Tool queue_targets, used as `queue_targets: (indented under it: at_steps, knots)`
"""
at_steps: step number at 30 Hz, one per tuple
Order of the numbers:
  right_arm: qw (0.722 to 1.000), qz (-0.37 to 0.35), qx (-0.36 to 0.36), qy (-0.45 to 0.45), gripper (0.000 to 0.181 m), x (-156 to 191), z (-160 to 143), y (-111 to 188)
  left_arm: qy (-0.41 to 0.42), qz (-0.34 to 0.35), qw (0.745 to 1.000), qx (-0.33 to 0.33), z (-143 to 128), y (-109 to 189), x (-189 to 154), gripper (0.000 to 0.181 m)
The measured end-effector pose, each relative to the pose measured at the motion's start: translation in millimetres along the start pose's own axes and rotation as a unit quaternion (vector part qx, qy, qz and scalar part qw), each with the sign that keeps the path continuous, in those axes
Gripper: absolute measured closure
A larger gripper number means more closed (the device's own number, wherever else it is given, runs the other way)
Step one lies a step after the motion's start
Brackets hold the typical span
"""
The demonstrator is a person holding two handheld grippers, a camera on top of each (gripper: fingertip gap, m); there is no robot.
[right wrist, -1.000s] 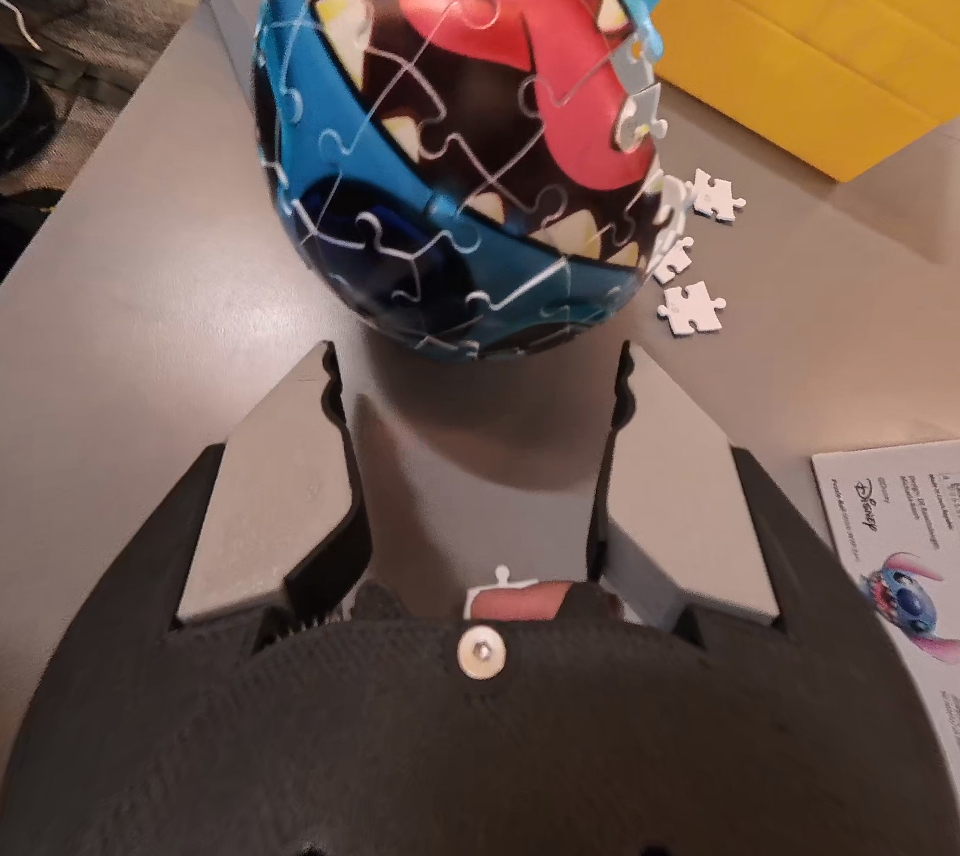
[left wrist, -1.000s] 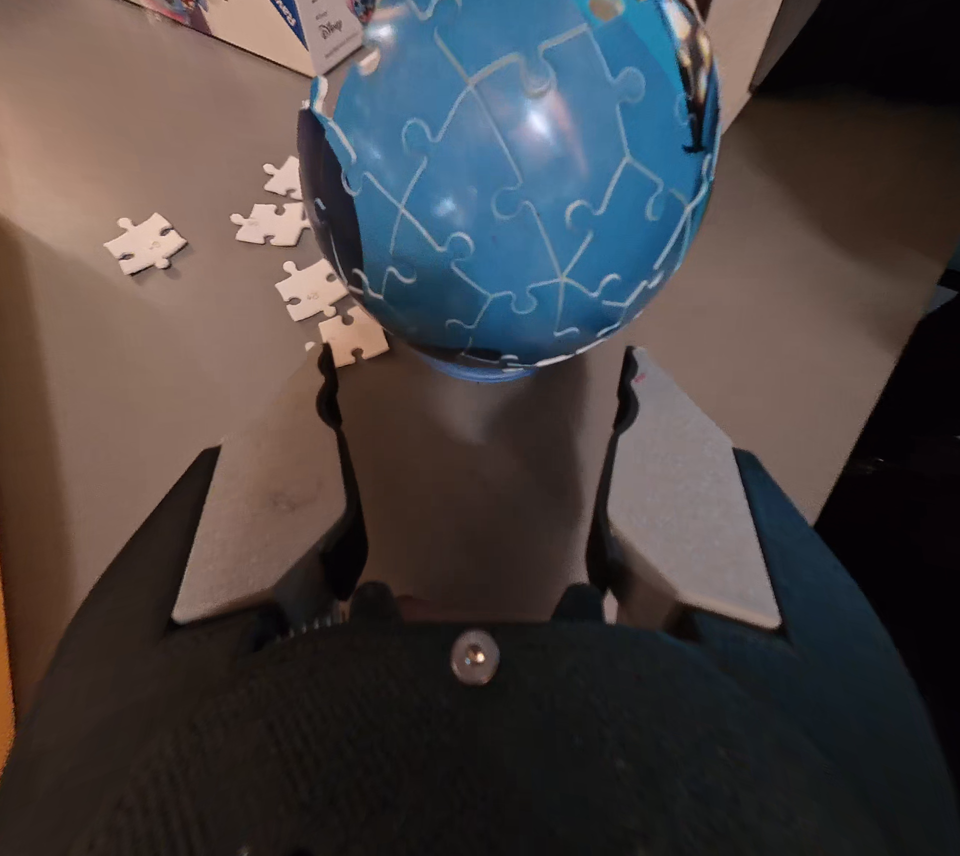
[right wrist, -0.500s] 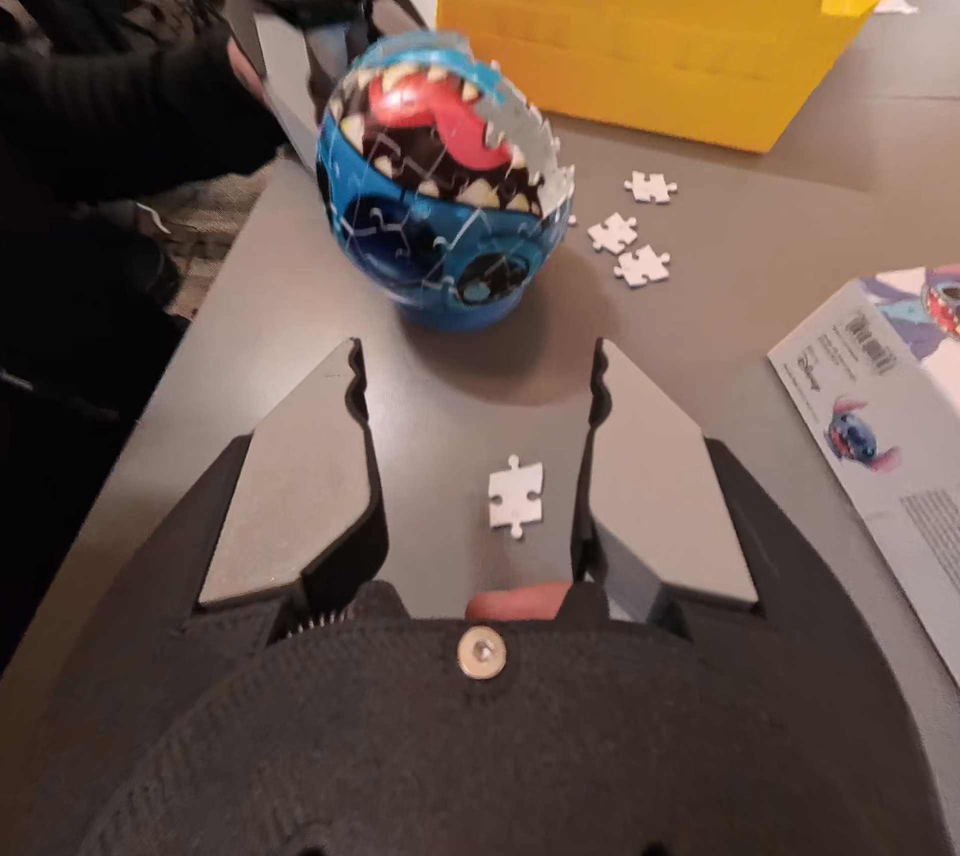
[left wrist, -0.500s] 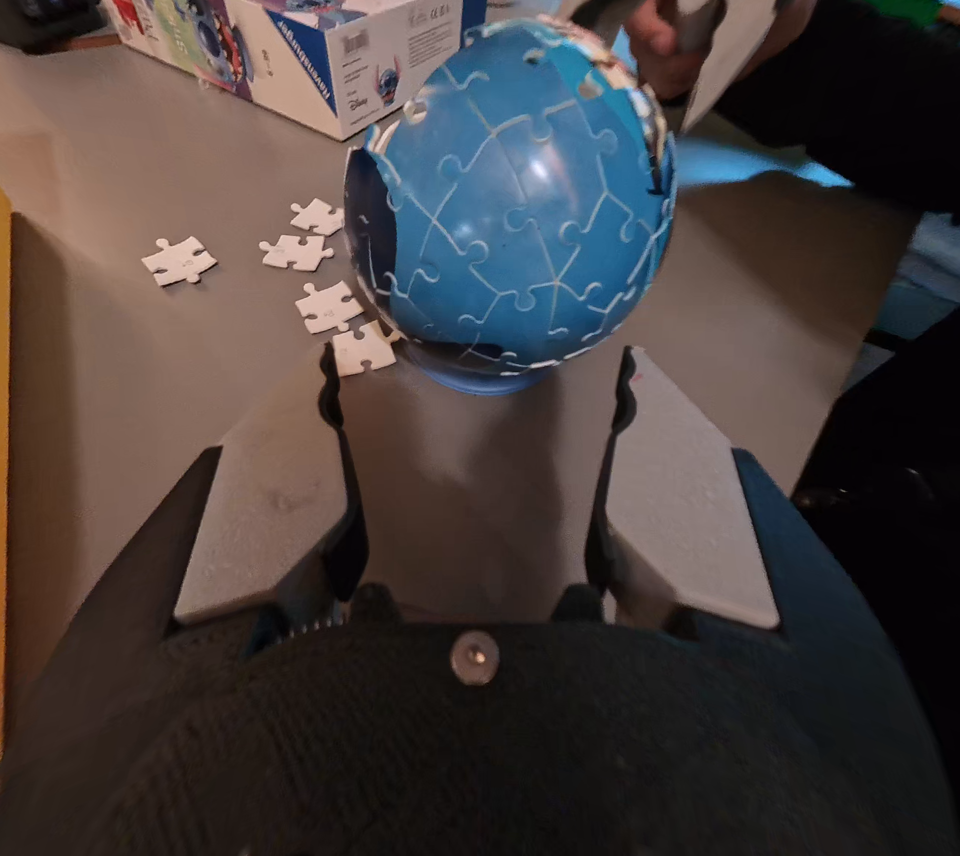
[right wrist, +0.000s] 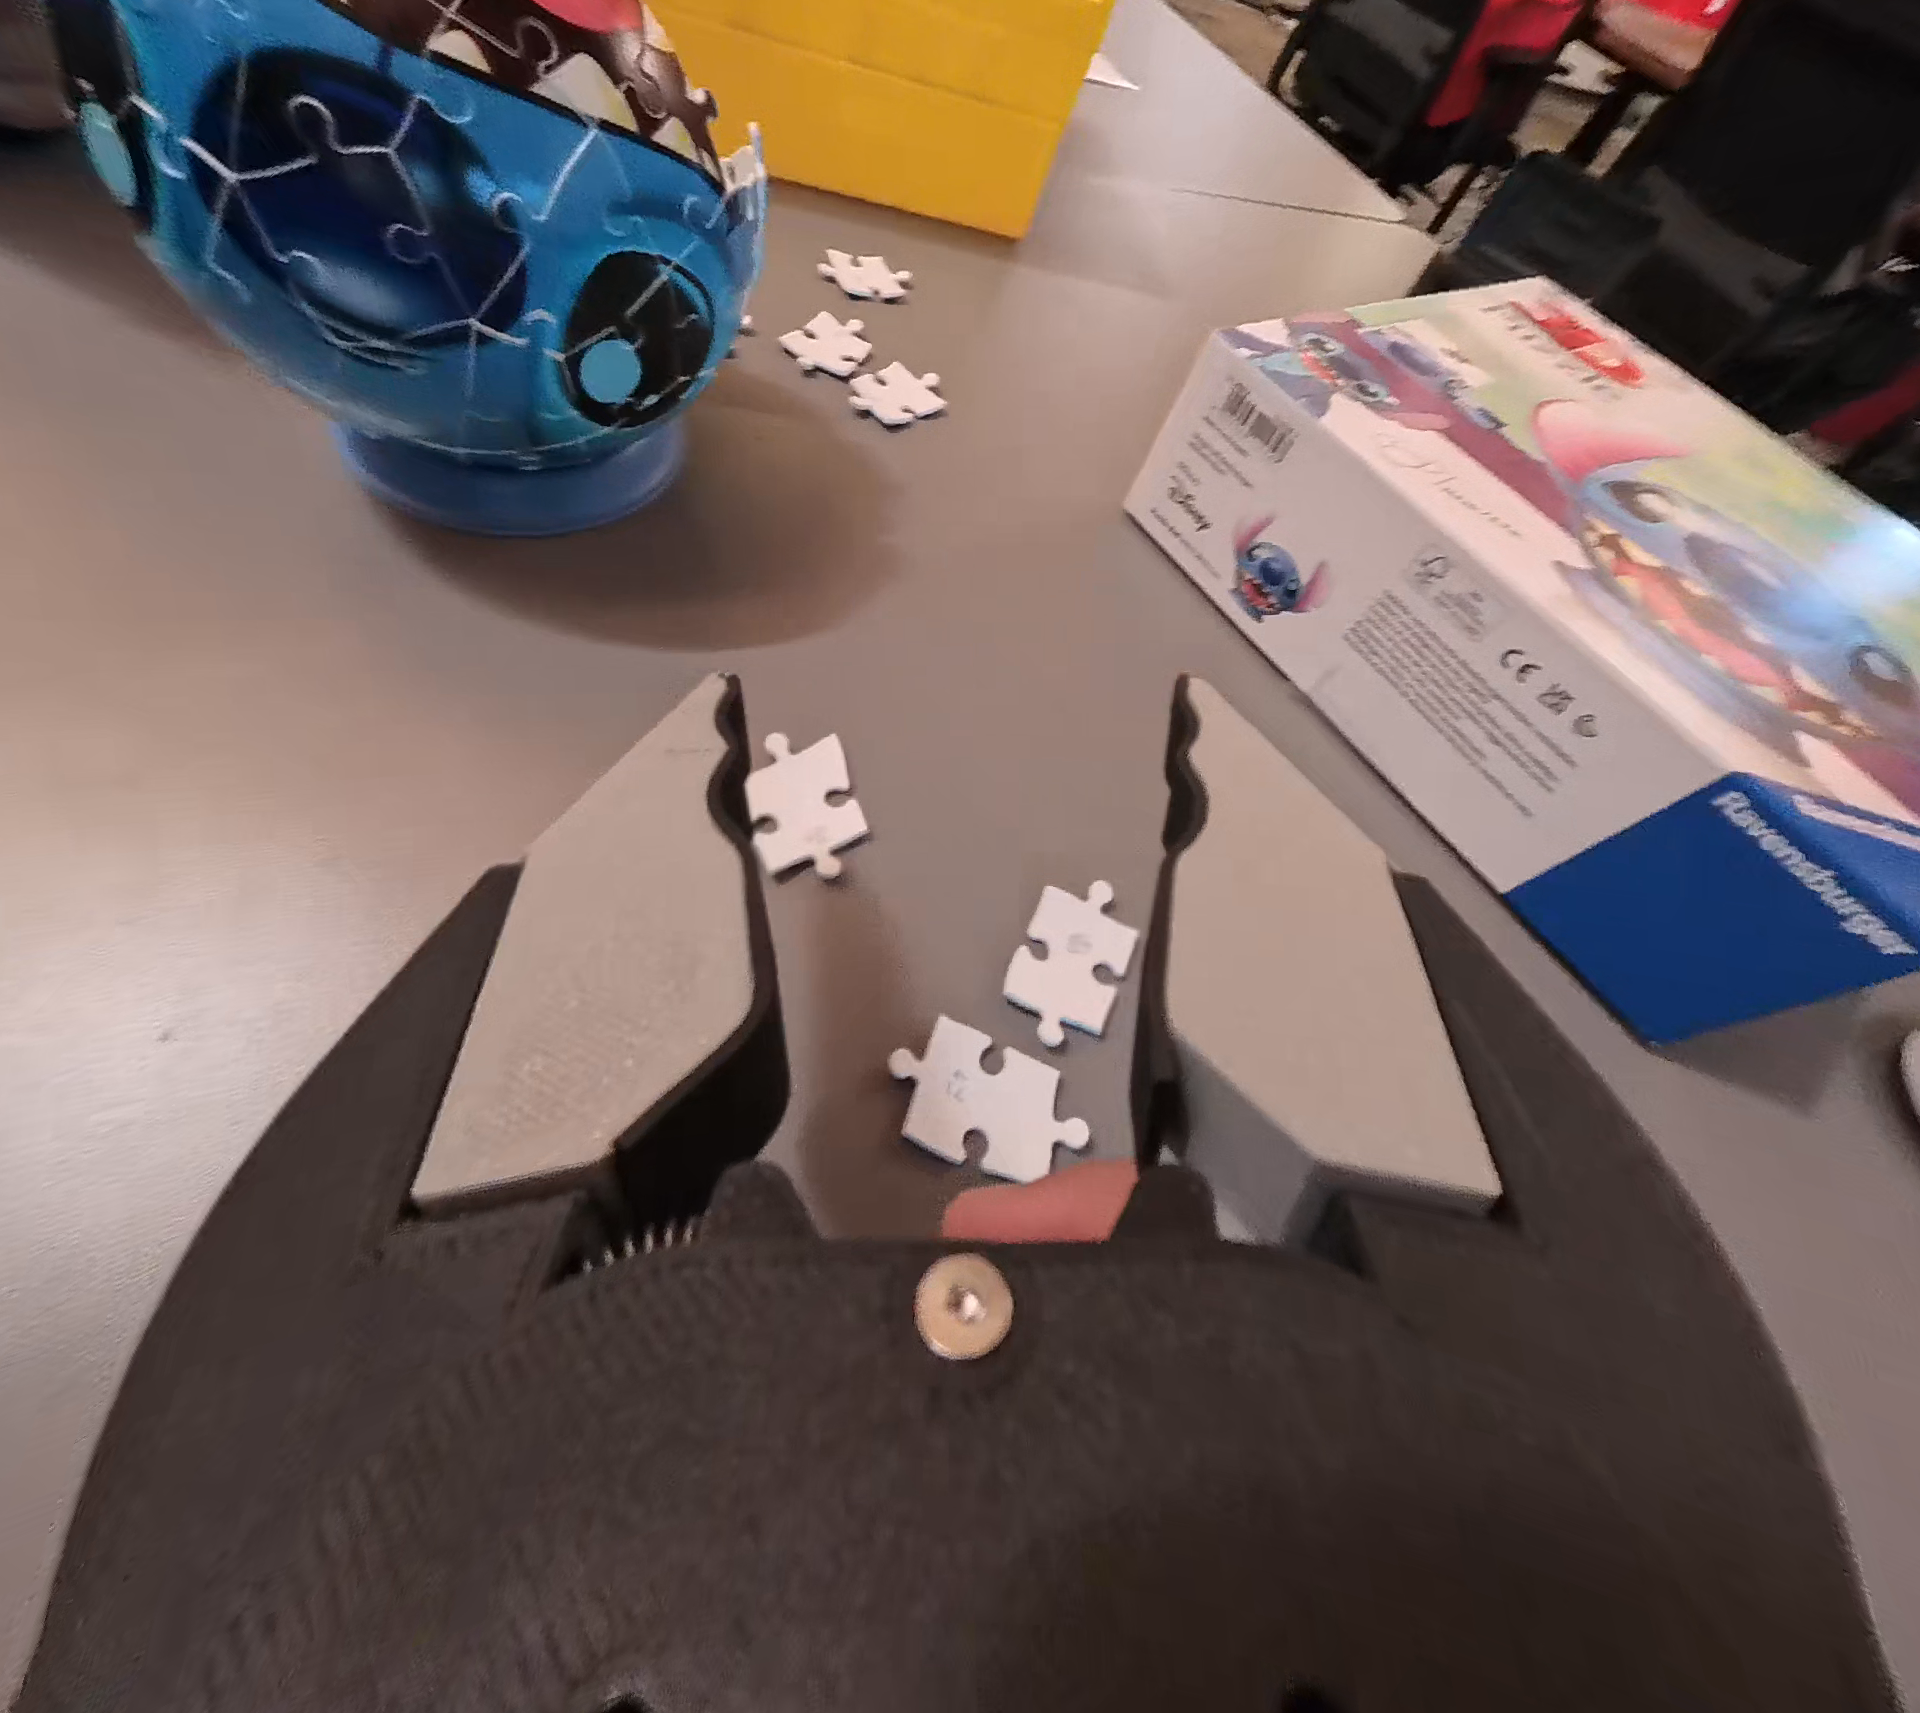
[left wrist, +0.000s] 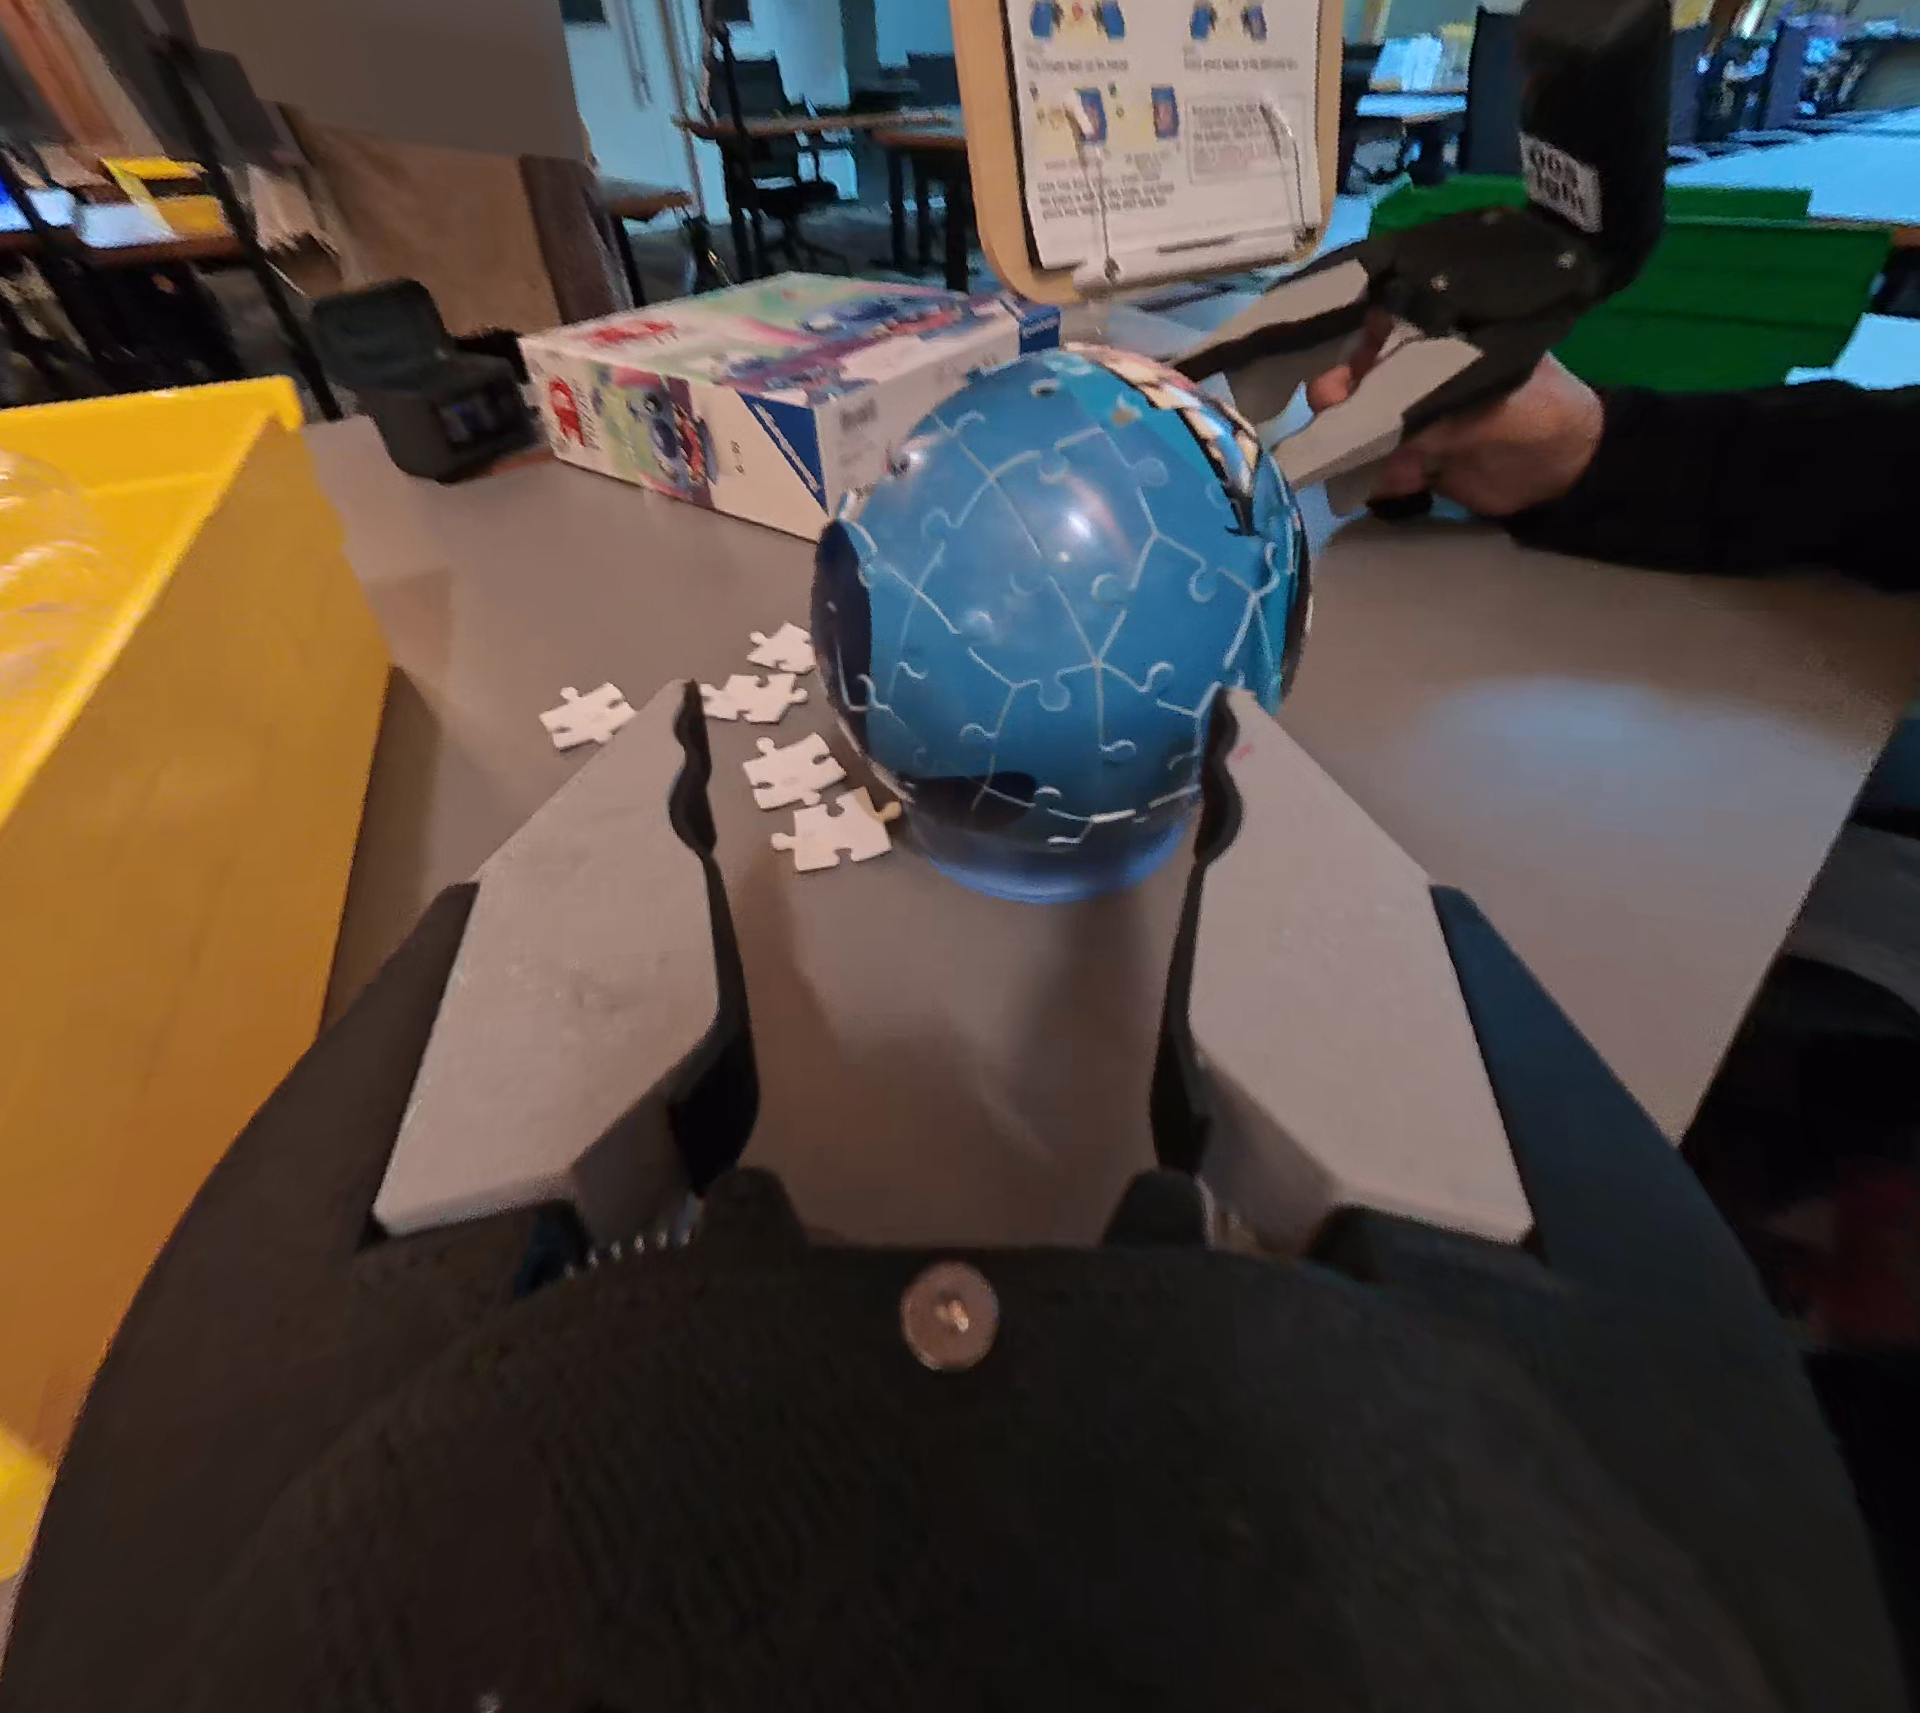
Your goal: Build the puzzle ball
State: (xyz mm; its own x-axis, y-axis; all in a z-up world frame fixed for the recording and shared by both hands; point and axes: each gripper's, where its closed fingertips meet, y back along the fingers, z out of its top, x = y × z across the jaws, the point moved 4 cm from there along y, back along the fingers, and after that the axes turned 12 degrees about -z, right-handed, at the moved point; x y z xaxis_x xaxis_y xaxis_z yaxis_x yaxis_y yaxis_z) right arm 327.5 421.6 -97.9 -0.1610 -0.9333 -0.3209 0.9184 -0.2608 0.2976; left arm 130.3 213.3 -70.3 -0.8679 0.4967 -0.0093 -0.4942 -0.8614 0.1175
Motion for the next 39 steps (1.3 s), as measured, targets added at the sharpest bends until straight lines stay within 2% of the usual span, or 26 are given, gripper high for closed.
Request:
queue_targets:
  at_steps: [2, 3, 6, 8, 12, 18, 24, 33, 36, 39]
  knots:
    - [1.000, 0.006, 0.003, -0.006, 0.115, 0, -1, 0, -0.008, 0.018, 1.000, -0.022, 4, 5, 1, 0.088]
    - [1.000, 0.006, 0.006, -0.015, 0.114, -1, -1, 0, -0.014, 0.025, 0.999, -0.029, 5, 7, 1, 0.089]
    - [0.999, -0.011, -0.004, -0.036, 0.106, -10, -1, 4, -0.017, 0.034, 0.999, -0.026, 5, 7, 2, 0.085]
    - [0.999, -0.028, -0.015, -0.044, 0.094, -17, 0, 7, -0.013, 0.038, 0.999, -0.021, 4, 6, 4, 0.079]
    - [0.997, -0.047, -0.024, -0.056, 0.082, -26, -1, 11, -0.013, 0.048, 0.998, -0.035, 6, 9, 5, 0.080]
    - [0.995, -0.049, -0.032, -0.076, 0.081, -34, -1, 11, -0.029, 0.061, 0.996, -0.052, 9, 13, 3, 0.092]
    - [0.991, -0.042, -0.064, -0.111, 0.087, -41, 5, 8, -0.033, 0.045, 0.997, -0.047, 9, 11, 0, 0.091]
    - [0.986, -0.013, -0.107, -0.124, 0.076, -32, 16, 9, -0.083, 0.064, 0.992, -0.070, 14, 13, -4, 0.087]
    - [0.984, 0.007, -0.106, -0.140, 0.070, -30, 17, 8, -0.077, 0.067, 0.992, -0.073, 14, 14, -2, 0.084]
    - [0.982, 0.022, -0.110, -0.149, 0.070, -30, 18, 9, -0.069, 0.067, 0.992, -0.076, 14, 15, 0, 0.085]
